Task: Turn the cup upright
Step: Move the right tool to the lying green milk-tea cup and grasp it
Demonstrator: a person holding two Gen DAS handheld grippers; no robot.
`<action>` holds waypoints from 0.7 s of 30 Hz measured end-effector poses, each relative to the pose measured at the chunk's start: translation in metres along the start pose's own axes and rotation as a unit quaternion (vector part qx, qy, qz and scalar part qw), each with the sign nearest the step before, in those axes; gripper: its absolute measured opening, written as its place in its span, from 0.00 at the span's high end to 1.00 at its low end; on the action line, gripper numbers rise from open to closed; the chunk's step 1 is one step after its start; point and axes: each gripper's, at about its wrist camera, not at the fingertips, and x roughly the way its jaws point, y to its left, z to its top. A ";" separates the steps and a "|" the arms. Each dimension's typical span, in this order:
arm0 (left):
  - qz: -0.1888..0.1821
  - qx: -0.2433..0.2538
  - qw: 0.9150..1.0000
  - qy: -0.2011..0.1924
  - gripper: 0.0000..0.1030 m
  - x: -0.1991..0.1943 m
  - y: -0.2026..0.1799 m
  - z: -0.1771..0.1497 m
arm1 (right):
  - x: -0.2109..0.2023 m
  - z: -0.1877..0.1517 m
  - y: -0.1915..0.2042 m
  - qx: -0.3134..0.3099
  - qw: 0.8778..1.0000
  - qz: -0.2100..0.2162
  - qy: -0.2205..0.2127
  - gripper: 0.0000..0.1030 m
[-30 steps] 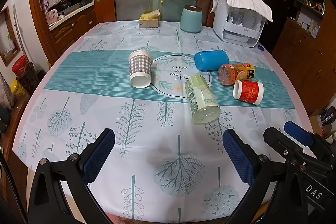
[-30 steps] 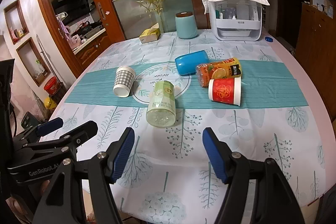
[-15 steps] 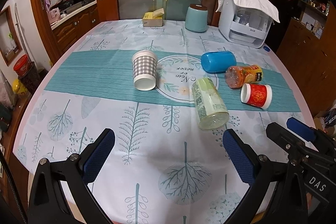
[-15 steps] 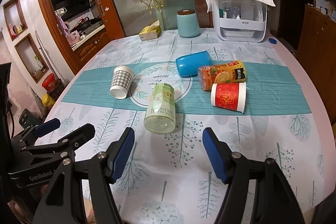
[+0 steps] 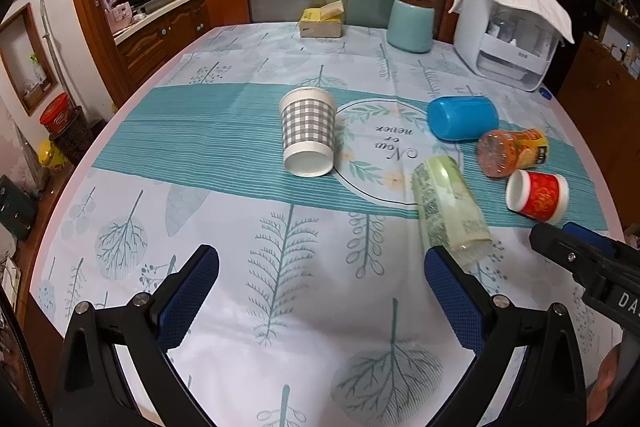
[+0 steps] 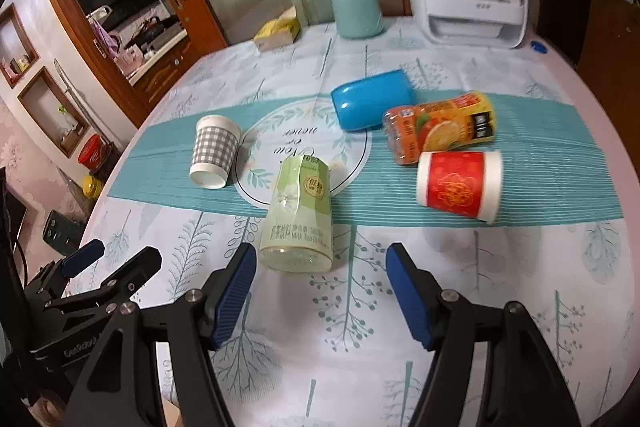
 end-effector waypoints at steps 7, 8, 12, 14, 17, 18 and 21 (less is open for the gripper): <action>0.018 -0.008 1.000 0.008 0.01 0.023 0.007 0.011 | 0.044 0.025 -0.001 0.011 0.998 0.031 0.061 0.34; 0.018 -0.009 1.000 0.011 0.01 0.026 0.008 0.013 | 0.052 0.030 0.000 0.012 0.997 0.033 0.071 0.34; 0.023 -0.010 1.000 0.018 0.01 0.033 0.010 0.016 | 0.077 0.042 0.004 0.009 0.993 0.041 0.106 0.34; 0.025 -0.011 0.999 0.021 0.01 0.037 0.012 0.016 | 0.087 0.046 0.006 0.009 0.992 0.039 0.117 0.34; 0.026 -0.013 0.999 0.025 0.01 0.043 0.014 0.017 | 0.101 0.049 0.008 0.012 0.990 0.036 0.137 0.34; 0.026 -0.014 0.999 0.028 0.01 0.045 0.015 0.018 | 0.106 0.049 0.008 0.015 0.989 0.037 0.144 0.34; 0.027 -0.015 0.999 0.031 0.01 0.050 0.017 0.019 | 0.116 0.048 0.008 0.020 0.986 0.038 0.158 0.34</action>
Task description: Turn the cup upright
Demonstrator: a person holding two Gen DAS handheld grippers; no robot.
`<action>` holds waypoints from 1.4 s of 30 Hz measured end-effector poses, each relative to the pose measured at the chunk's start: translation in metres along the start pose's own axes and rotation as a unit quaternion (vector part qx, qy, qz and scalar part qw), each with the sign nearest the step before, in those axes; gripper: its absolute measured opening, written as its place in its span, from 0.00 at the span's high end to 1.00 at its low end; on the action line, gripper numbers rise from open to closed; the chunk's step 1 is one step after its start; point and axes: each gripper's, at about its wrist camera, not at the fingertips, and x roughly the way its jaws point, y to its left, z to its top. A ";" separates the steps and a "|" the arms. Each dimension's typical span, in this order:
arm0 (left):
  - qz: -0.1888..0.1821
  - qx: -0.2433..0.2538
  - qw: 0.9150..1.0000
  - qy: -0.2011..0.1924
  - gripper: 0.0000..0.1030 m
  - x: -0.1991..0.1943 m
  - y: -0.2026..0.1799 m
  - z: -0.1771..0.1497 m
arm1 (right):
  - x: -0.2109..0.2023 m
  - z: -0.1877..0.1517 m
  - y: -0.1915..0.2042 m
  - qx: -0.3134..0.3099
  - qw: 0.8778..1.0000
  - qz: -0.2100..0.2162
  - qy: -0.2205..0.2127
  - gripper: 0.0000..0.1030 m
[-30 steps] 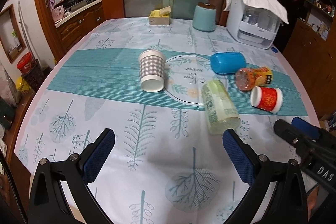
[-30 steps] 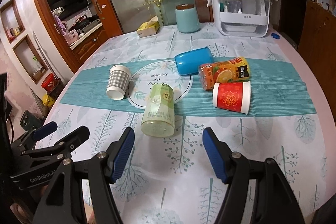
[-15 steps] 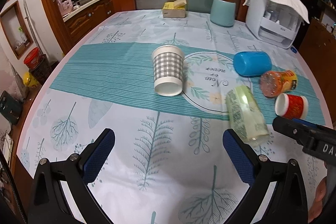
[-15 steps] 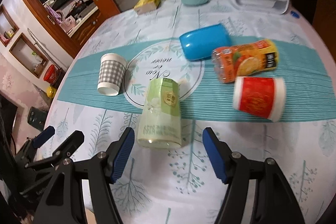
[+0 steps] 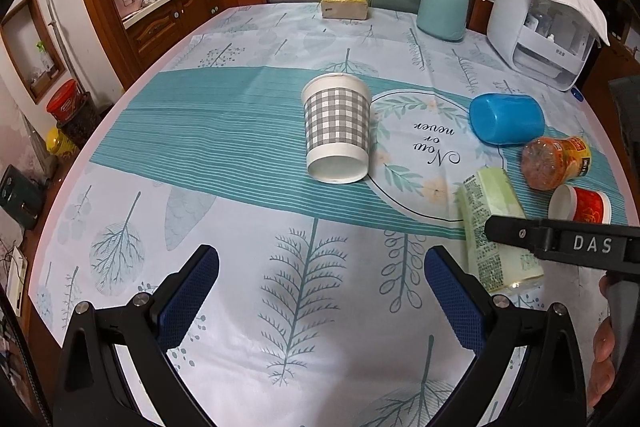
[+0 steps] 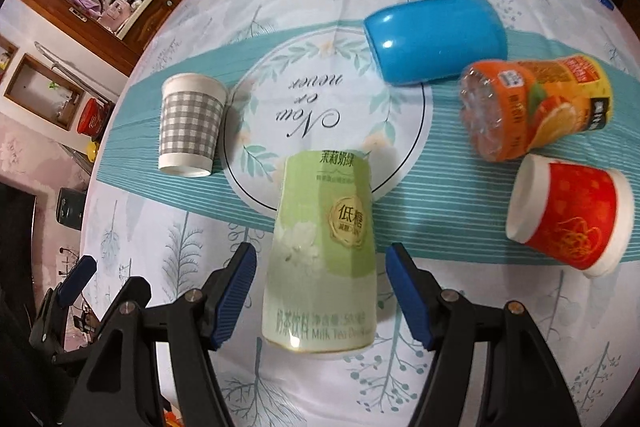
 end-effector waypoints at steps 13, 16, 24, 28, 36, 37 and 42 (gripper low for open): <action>-0.006 0.006 1.000 0.011 0.01 0.006 -0.003 0.003 | -0.003 -0.008 -0.007 0.018 1.000 0.013 -0.014 0.40; -0.010 0.007 1.000 0.008 0.01 0.000 -0.004 0.001 | -0.019 -0.011 -0.005 0.016 0.999 0.016 -0.031 0.40; -0.035 0.010 0.999 0.002 0.01 -0.020 -0.003 -0.007 | -0.058 -0.037 -0.007 0.035 0.997 0.034 -0.051 0.40; -0.056 0.015 0.998 0.016 0.01 -0.024 -0.004 -0.016 | -0.059 -0.061 -0.012 0.050 0.997 0.050 -0.034 0.40; -0.094 0.014 0.995 0.033 0.01 -0.029 -0.003 -0.035 | -0.034 -0.103 -0.019 0.075 0.995 0.069 0.015 0.40; -0.093 0.014 0.995 0.033 0.01 -0.029 -0.003 -0.038 | -0.031 -0.106 -0.021 0.078 0.994 0.070 0.017 0.40; -0.109 0.004 0.993 0.049 0.01 -0.025 -0.003 -0.046 | -0.023 -0.115 -0.026 0.094 0.993 0.075 0.021 0.40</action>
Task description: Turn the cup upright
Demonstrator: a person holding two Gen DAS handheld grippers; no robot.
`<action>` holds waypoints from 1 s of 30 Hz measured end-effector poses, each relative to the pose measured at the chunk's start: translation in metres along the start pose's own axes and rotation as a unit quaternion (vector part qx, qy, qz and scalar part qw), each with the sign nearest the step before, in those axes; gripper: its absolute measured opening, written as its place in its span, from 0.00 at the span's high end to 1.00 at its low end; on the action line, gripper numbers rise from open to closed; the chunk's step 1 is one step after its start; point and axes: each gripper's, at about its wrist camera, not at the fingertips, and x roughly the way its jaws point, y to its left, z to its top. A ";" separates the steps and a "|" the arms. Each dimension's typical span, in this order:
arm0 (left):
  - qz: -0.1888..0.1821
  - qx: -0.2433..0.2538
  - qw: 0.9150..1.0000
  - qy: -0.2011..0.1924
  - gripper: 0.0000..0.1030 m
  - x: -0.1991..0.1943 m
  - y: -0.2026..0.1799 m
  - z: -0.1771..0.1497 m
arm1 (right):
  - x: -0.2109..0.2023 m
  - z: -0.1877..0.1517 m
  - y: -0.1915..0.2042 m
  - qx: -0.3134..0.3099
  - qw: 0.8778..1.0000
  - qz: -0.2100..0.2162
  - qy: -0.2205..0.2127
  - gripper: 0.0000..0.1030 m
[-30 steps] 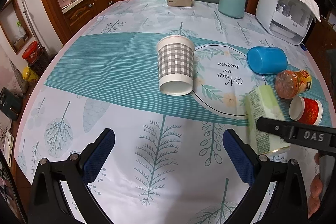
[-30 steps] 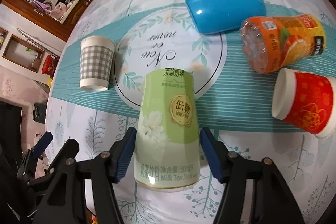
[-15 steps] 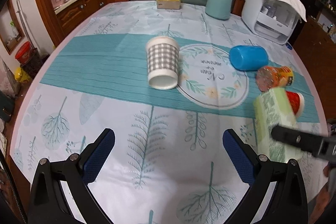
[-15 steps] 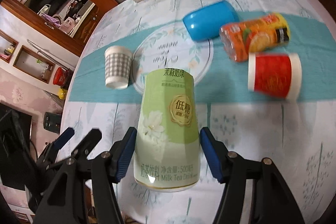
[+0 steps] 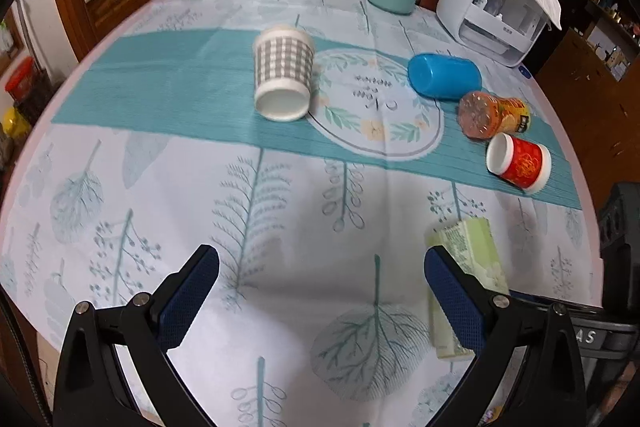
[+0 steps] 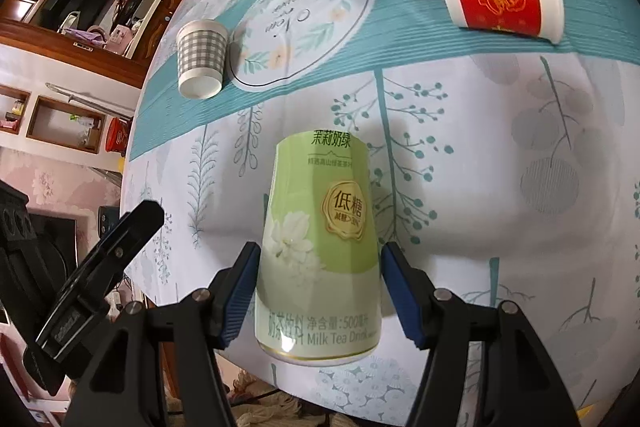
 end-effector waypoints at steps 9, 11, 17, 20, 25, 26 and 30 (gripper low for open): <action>0.000 0.014 1.000 0.018 0.01 0.008 -0.011 -0.009 | -0.002 0.000 -0.004 0.002 1.000 0.011 -0.021 0.33; -0.009 0.011 1.000 0.016 0.01 0.005 -0.011 -0.009 | -0.006 0.000 -0.003 0.001 1.000 0.009 -0.029 0.29; -0.027 0.006 0.999 0.015 0.01 0.001 -0.012 -0.008 | -0.015 -0.001 -0.003 -0.011 0.999 0.004 -0.042 0.27; -0.034 0.004 0.999 0.015 0.01 -0.002 -0.013 -0.007 | -0.021 -0.003 -0.002 -0.019 0.999 0.000 -0.047 0.27; -0.038 0.010 0.999 0.009 0.01 -0.009 -0.017 -0.008 | -0.034 -0.011 0.004 -0.046 0.996 -0.022 -0.069 0.27; -0.039 0.011 0.999 0.008 0.01 -0.010 -0.019 -0.009 | -0.037 -0.013 0.005 -0.052 0.995 -0.027 -0.076 0.27; -0.044 0.016 0.999 0.006 0.01 -0.016 -0.023 -0.010 | -0.053 -0.021 0.010 -0.080 0.990 -0.042 -0.110 0.27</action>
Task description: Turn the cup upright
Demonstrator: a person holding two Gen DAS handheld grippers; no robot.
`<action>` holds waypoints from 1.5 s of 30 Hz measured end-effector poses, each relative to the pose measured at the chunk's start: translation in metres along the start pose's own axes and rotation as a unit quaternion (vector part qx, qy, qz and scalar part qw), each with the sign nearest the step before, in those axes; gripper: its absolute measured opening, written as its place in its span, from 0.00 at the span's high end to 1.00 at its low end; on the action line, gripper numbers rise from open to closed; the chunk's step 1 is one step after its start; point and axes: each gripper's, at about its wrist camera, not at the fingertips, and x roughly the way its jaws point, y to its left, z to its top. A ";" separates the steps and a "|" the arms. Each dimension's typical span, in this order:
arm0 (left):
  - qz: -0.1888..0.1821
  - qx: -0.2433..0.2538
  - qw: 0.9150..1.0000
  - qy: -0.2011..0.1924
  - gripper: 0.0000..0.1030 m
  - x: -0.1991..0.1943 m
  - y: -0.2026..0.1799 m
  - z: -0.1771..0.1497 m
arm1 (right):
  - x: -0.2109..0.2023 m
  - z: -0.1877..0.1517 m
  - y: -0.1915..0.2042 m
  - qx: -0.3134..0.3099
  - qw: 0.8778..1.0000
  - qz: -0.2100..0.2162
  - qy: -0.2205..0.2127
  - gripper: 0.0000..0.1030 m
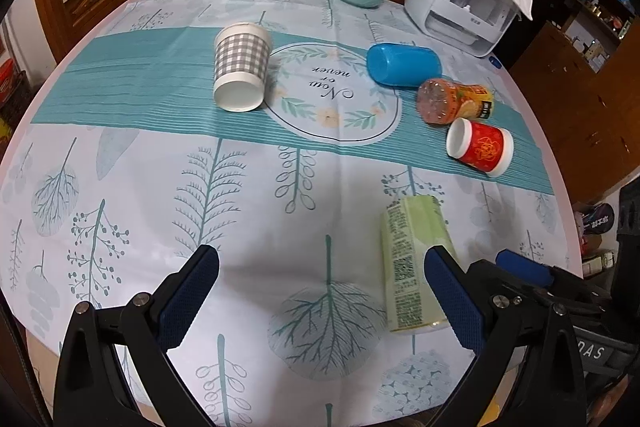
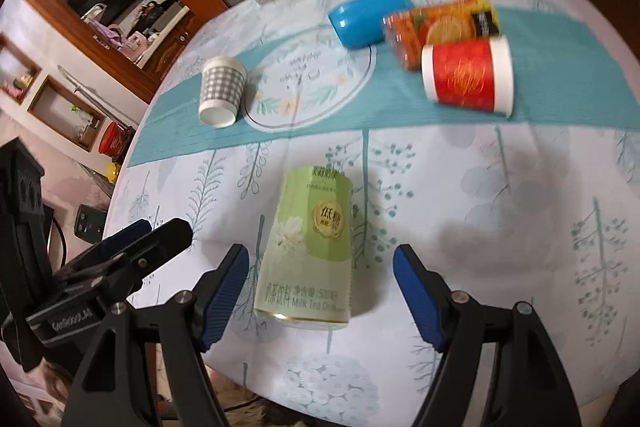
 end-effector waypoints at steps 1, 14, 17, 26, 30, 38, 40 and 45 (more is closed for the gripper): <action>0.000 0.002 1.000 -0.001 0.01 -0.002 -0.002 0.000 | -0.003 -0.001 -0.001 -0.003 1.000 -0.001 -0.007 0.27; -0.003 0.020 1.000 -0.004 0.01 -0.016 -0.018 -0.011 | -0.042 -0.023 0.000 -0.034 0.997 0.001 -0.076 0.27; -0.005 0.027 1.000 -0.004 0.01 -0.018 -0.023 -0.014 | -0.049 -0.028 0.006 -0.052 0.994 -0.018 -0.091 0.27; -0.004 0.062 0.998 -0.007 0.01 -0.024 -0.043 -0.018 | -0.074 -0.039 0.008 -0.069 0.985 -0.066 -0.147 0.27; -0.005 0.076 0.997 -0.005 0.01 -0.024 -0.050 -0.018 | -0.074 -0.038 -0.002 -0.056 0.987 -0.055 -0.144 0.27; -0.013 0.094 0.995 0.024 0.01 -0.003 -0.063 -0.014 | -0.068 -0.040 -0.013 -0.052 0.987 -0.049 -0.147 0.29; -0.023 0.096 0.994 0.044 0.01 0.007 -0.065 -0.011 | -0.063 -0.039 -0.019 -0.044 0.988 -0.048 -0.140 0.31; -0.049 0.085 0.990 0.097 0.01 0.036 -0.064 0.000 | -0.050 -0.037 -0.032 -0.029 0.992 -0.041 -0.120 0.35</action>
